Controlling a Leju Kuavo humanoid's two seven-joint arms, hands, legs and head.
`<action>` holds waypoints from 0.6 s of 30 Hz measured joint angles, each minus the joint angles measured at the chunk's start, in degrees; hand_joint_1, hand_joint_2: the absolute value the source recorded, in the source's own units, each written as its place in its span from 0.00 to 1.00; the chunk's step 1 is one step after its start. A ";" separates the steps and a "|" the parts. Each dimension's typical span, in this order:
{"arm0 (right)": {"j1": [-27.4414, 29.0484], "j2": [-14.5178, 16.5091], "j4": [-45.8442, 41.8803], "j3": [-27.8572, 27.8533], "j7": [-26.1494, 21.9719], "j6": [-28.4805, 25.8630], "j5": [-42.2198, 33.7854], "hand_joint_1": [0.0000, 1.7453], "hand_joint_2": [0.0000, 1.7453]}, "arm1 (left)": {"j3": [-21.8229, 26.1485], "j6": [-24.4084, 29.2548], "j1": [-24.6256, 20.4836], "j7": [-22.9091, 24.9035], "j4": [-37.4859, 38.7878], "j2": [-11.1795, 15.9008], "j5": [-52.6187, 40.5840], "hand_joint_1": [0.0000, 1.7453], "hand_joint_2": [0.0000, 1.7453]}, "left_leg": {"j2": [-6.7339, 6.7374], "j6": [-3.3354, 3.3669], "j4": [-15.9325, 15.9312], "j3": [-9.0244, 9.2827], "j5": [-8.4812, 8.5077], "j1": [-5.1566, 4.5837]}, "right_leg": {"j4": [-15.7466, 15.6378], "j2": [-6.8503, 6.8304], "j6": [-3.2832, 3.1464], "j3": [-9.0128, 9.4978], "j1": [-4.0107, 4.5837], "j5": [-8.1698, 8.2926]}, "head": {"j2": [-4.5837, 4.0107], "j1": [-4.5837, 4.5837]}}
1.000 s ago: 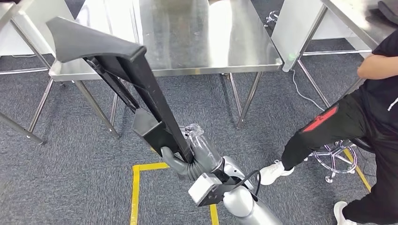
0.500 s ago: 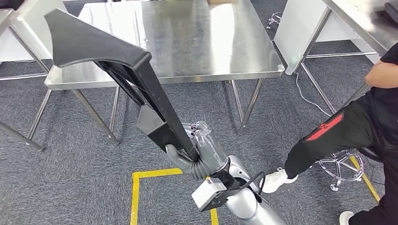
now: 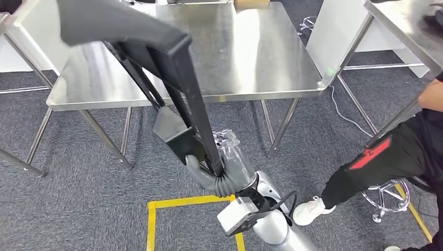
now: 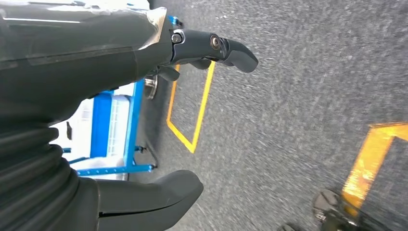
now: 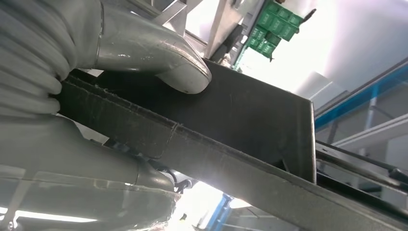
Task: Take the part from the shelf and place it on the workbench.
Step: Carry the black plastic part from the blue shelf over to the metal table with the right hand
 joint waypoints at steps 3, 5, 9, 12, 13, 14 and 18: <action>-0.70 0.35 -0.39 -0.25 1.04 0.58 0.06 1.00 1.00 | 0.13 0.01 -0.10 0.00 0.00 -0.14 0.01 0.00 1.00 | -0.14 1.01 -0.70 2.02 -0.89 0.00 | 9.13 -0.25 -0.06 -6.03 -0.06 -1.97 | -0.03 0.14; -0.60 0.38 -0.45 -0.45 1.35 1.07 0.17 1.00 1.00 | 0.32 0.10 -0.04 0.00 0.00 -0.24 0.02 0.00 1.00 | -0.25 1.23 -0.71 3.06 -1.85 -0.10 | 14.46 -0.27 -0.22 -10.94 -0.05 -3.97 | -0.02 0.16; -0.45 0.38 -0.43 -0.69 1.43 1.37 0.56 1.00 1.00 | 0.51 0.20 0.07 0.00 0.00 -0.44 0.09 0.00 1.00 | -0.55 1.06 -0.72 5.56 -3.81 -0.25 | 9.27 -0.28 0.55 -12.05 -0.03 -0.97 | -0.02 0.17; -0.52 0.44 -0.36 -0.80 1.27 1.56 0.71 1.00 1.00 | 0.81 0.25 0.06 0.00 -0.01 -0.64 0.20 0.00 1.00 | -0.66 0.37 -0.69 7.60 -6.14 -0.40 | 0.50 -0.55 0.89 -9.82 0.26 6.10 | -0.03 0.13; -0.56 0.52 -0.34 -0.90 1.23 1.67 0.70 1.00 1.00 | 0.93 0.26 0.03 0.00 -0.02 -0.70 0.22 0.00 1.00 | -0.61 0.04 -0.57 8.17 -6.64 -0.43 | -0.39 -0.60 0.34 -9.46 0.32 6.90 | -0.02 0.06; -0.70 0.66 -0.35 -1.01 1.19 1.78 0.70 1.00 1.00 | 1.02 0.27 -0.04 0.00 -0.03 -0.73 0.22 0.00 1.00 | -0.52 -0.27 -0.39 8.64 -6.89 -0.41 | -0.54 -0.56 -0.41 -8.78 0.31 6.79 | -0.02 0.03; -1.20 1.22 -0.43 -1.34 1.02 1.96 0.67 1.00 1.00 | 1.11 0.22 -0.59 -0.01 -0.05 -1.02 0.22 0.00 1.00 | -0.31 -1.21 8.32 4.18 -5.92 0.06 | -1.09 -0.35 -2.36 -5.95 -0.33 5.86 | -0.01 0.04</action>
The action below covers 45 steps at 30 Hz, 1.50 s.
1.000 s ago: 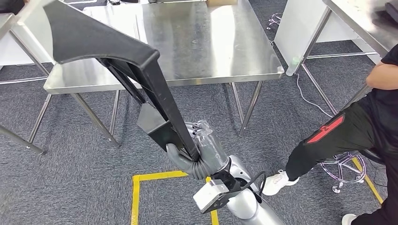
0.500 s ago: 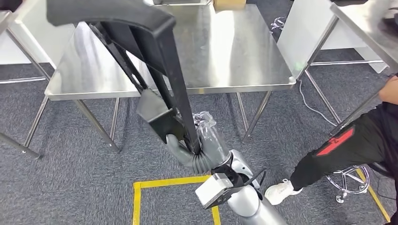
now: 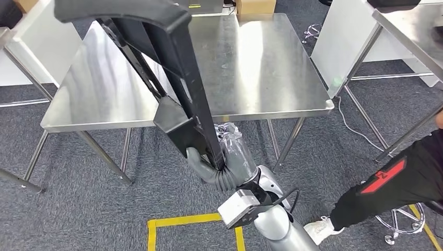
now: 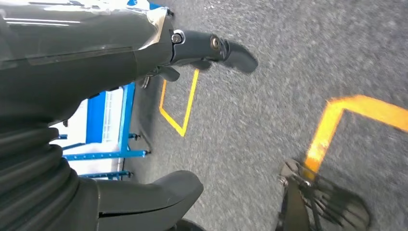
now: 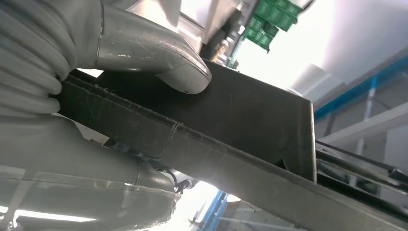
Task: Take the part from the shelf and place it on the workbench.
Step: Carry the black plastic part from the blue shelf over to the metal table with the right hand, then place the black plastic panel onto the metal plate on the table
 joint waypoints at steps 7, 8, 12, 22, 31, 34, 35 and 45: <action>0.19 0.01 0.15 -0.17 -0.03 0.11 -0.01 1.00 1.00 | 0.28 0.04 0.26 -0.01 0.01 0.07 -0.03 0.00 1.00 | 0.20 -1.82 1.56 -9.58 -4.24 1.24 | -0.02 0.55 0.23 5.27 -0.33 -4.62 | -0.01 -0.03; 0.19 0.01 0.15 -0.17 -0.03 0.11 -0.01 1.00 1.00 | 0.29 0.04 0.32 -0.01 0.02 0.07 -0.03 0.00 1.00 | 0.43 -1.78 -1.23 -9.25 -0.57 1.31 | -0.05 0.55 0.42 5.90 -0.35 -5.25 | -0.01 -0.04; 0.08 0.09 0.32 -0.27 -0.07 0.11 -0.02 1.00 1.00 | 0.33 0.05 0.47 -0.17 0.04 0.07 -0.02 0.00 1.00 | 1.17 -0.42 -6.81 -7.67 7.68 0.84 | -0.20 0.70 2.23 8.17 0.15 -7.20 | -0.01 -0.07; 0.02 -0.39 0.51 -0.83 -0.21 0.11 -0.03 1.00 1.00 | 0.38 0.09 0.34 -0.16 0.03 0.04 -0.09 0.00 1.00 | -0.06 1.84 -8.00 -0.03 2.34 0.30 | 13.57 0.06 3.11 -5.97 0.10 -11.22 | -0.01 0.17; -0.17 -0.09 0.78 -1.17 -0.19 -0.34 0.59 1.00 1.00 | 0.37 0.02 -0.09 -0.26 0.02 -0.20 -0.29 0.00 1.00 | -0.02 -0.22 -1.88 2.75 -1.50 0.50 | 0.84 0.05 0.32 -0.19 0.15 -0.72 | 0.02 0.00; 0.19 -0.02 0.84 -1.31 -0.12 -1.03 1.66 1.00 1.00 | 0.34 -0.02 -0.10 -0.34 0.03 -0.24 -0.63 0.00 1.00 | 0.01 -1.05 6.48 -4.46 -5.23 0.80 | 0.77 0.30 -0.28 1.60 0.08 -2.51 | 0.02 -0.06; 0.42 -0.03 0.86 -1.38 -0.03 -1.32 2.12 1.00 1.00 | 0.36 -0.03 -0.05 -0.34 0.03 -0.18 -0.81 0.00 1.00 | 0.02 -1.28 7.32 -6.40 -6.28 0.90 | 0.77 0.45 -0.21 2.22 0.05 -3.14 | 0.02 -0.08; 2.13 -0.44 -0.21 -3.57 3.26 -7.41 10.23 1.00 1.00 | 0.45 0.71 0.00 -0.42 0.10 -0.06 -1.52 0.00 1.00 | 0.85 0.62 -5.75 -5.61 5.55 0.37 | 0.24 0.36 2.96 7.10 0.27 -7.84 | 0.02 -0.01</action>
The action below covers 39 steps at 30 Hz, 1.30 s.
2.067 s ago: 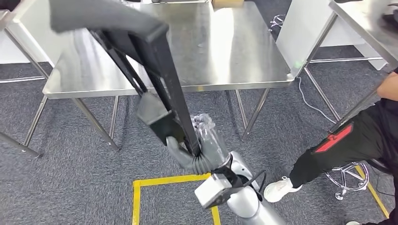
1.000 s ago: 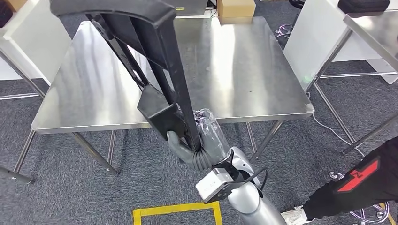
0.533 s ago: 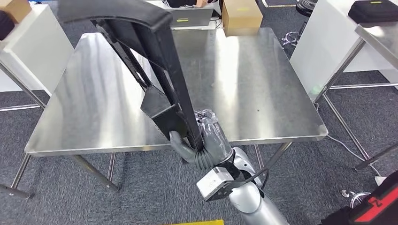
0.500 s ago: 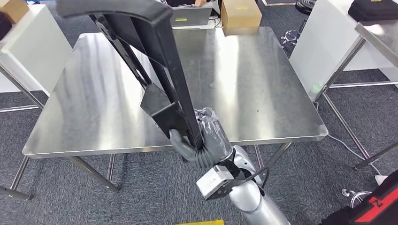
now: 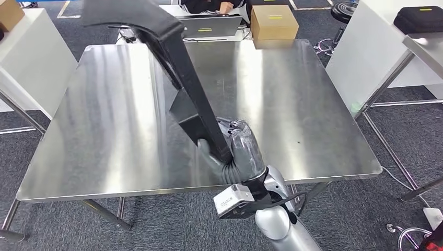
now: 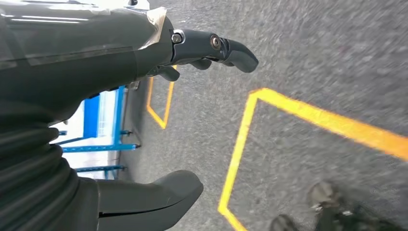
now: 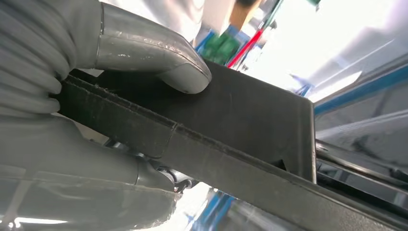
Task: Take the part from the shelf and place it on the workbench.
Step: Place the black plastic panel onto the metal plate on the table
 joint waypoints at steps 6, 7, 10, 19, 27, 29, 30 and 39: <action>3.40 -2.18 -3.09 -6.30 6.29 -8.41 14.20 1.00 1.00 | 0.97 1.62 0.01 -0.03 0.00 -0.11 -0.43 0.00 1.00 | -0.85 0.70 -0.59 1.21 -0.87 -0.52 | -1.20 -0.45 -0.39 1.47 0.09 0.62 | 0.00 0.11; 3.95 -2.47 -3.62 -7.51 6.74 -8.87 15.39 1.00 1.00 | 1.08 1.72 0.02 -0.03 0.00 -0.15 -0.46 0.00 1.00 | -0.85 0.81 -0.59 1.20 -0.95 -0.58 | -1.78 -0.46 -0.95 1.82 0.09 0.21 | 0.00 0.11; 5.59 -3.12 -5.06 -10.30 7.73 -9.86 16.93 1.00 1.00 | 1.37 2.24 0.02 -0.03 0.00 -0.21 -0.69 0.00 1.00 | -0.76 0.97 -0.62 1.18 -1.07 -0.71 | -2.76 -0.44 -1.53 2.31 0.05 -0.34 | 0.00 0.10; 14.32 -4.51 -10.58 -23.96 16.08 -15.44 27.87 1.00 1.00 | 2.66 4.26 0.59 -0.03 0.01 -0.27 -0.93 0.00 1.00 | -0.78 1.05 -0.64 1.40 -1.10 -0.71 | -3.17 -0.54 -0.09 2.50 -0.24 -0.14 | 0.00 0.10; 16.45 -5.56 -8.90 -43.80 20.56 -15.93 33.65 1.00 1.00 | 4.53 4.85 1.01 -0.03 -0.01 -0.91 -1.07 0.00 1.00 | -0.78 1.04 -0.93 1.68 -1.09 -0.71 | -3.18 -0.55 0.10 2.57 -0.31 -0.13 | 0.00 0.10; 16.25 -5.96 -7.16 -48.20 20.86 -16.04 34.84 1.00 1.00 | 4.88 4.85 1.01 -0.03 -0.01 -1.11 -1.38 0.00 1.00 | -0.78 1.04 -1.01 1.76 -1.09 -0.73 | -3.18 -0.55 0.10 2.59 -0.32 -0.13 | 0.00 0.10; 16.07 -6.20 -6.25 -50.16 21.09 -16.08 35.62 1.00 1.00 | 5.02 4.84 1.01 -0.03 -0.01 -1.20 -1.55 0.00 1.00 | -0.78 1.04 -1.05 1.79 -1.09 -0.74 | -3.19 -0.55 0.10 2.60 -0.33 -0.13 | 0.00 0.10; 11.68 -12.32 4.82 -61.13 21.80 -16.47 37.13 1.00 1.00 | 5.96 4.73 0.94 -0.03 -0.01 -1.68 -2.32 0.00 1.00 | -0.75 1.03 -1.24 1.97 -1.08 -0.74 | -3.19 -0.53 0.10 2.63 -0.32 -0.14 | 0.00 0.10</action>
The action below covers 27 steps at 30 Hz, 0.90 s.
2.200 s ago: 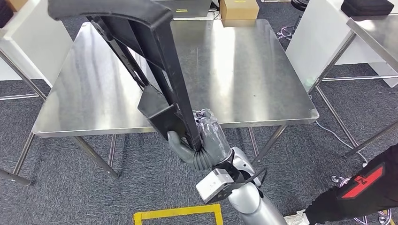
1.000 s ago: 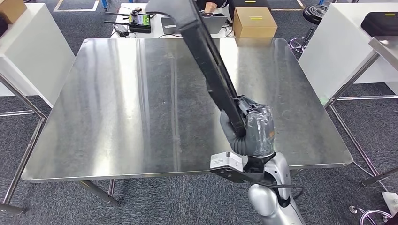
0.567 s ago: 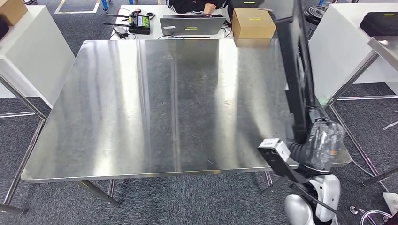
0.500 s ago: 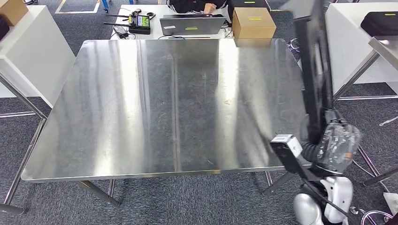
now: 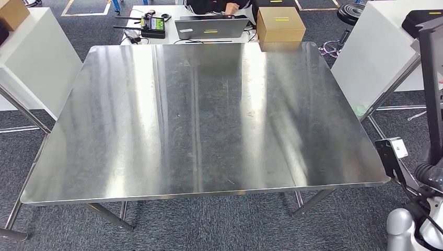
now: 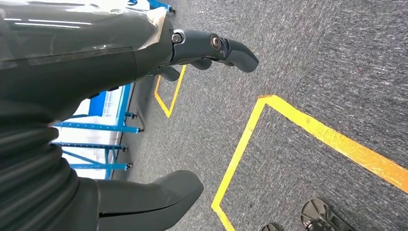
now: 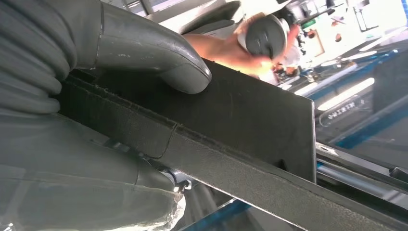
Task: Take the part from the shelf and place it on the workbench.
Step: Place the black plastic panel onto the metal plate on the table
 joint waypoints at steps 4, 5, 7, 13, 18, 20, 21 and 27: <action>-4.28 -5.31 8.85 -2.17 0.22 -1.57 -1.37 1.00 1.00 | 0.84 -0.02 -0.12 0.00 -0.01 -0.12 -0.26 0.00 1.00 | 0.01 0.00 -0.01 0.03 0.01 0.00 | 0.00 0.00 0.00 0.03 -0.01 0.00 | 0.00 0.00; -5.43 -6.88 11.41 -2.66 0.13 -2.28 -1.83 1.00 1.00 | 1.07 0.00 -0.12 0.00 -0.01 -0.14 -0.33 0.00 1.00 | 0.00 0.00 -0.01 0.03 0.01 -0.01 | 0.00 0.00 0.00 0.03 -0.02 0.00 | 0.00 0.00; -7.08 -9.72 15.80 -3.58 -0.61 -3.90 -3.27 1.00 1.00 | 1.53 0.13 -0.12 0.00 -0.02 -0.20 -0.40 0.00 1.00 | -0.02 0.00 -0.01 0.03 0.02 -0.04 | 0.00 -0.01 0.05 0.05 -0.04 -0.03 | 0.00 0.00; -4.74 -10.66 14.00 -5.10 -3.71 -9.34 -8.02 1.00 1.00 | 3.19 1.19 -0.13 0.00 -0.02 -0.86 -0.07 0.00 1.00 | -0.06 0.01 -0.08 0.07 0.01 -0.14 | 0.00 -0.03 0.19 0.11 -0.06 -0.11 | 0.00 -0.01; -2.10 -9.45 5.72 -6.49 -1.04 -10.41 -7.32 1.00 1.00 | 4.14 1.25 -0.13 0.00 -0.02 -1.34 -0.32 0.00 1.00 | -0.04 0.00 -0.21 0.17 0.01 -0.14 | -0.01 -0.02 0.17 0.10 -0.06 -0.13 | 0.00 -0.02; -1.74 -9.17 3.57 -7.58 -0.81 -10.79 -7.25 1.00 1.00 | 4.44 1.25 -0.13 0.00 -0.02 -1.47 -0.39 0.00 1.00 | -0.03 0.00 -0.25 0.21 0.00 -0.13 | -0.01 -0.01 0.16 0.11 -0.06 -0.14 | 0.00 -0.03; -1.58 -9.00 2.63 -8.02 -0.79 -10.94 -7.24 1.00 1.00 | 4.62 1.25 -0.13 0.00 -0.02 -1.52 -0.40 0.00 1.00 | -0.02 0.00 -0.27 0.24 0.00 -0.13 | -0.01 -0.01 0.16 0.12 -0.06 -0.14 | 0.00 -0.03; -1.51 -7.83 -1.06 -8.86 -1.31 -10.41 -4.96 1.00 1.00 | 5.10 1.15 -0.13 0.00 -0.02 -1.98 -0.40 0.00 1.00 | -0.02 -0.01 -0.31 0.37 0.00 -0.13 | -0.01 0.00 0.15 0.27 -0.05 -0.14 | 0.00 -0.02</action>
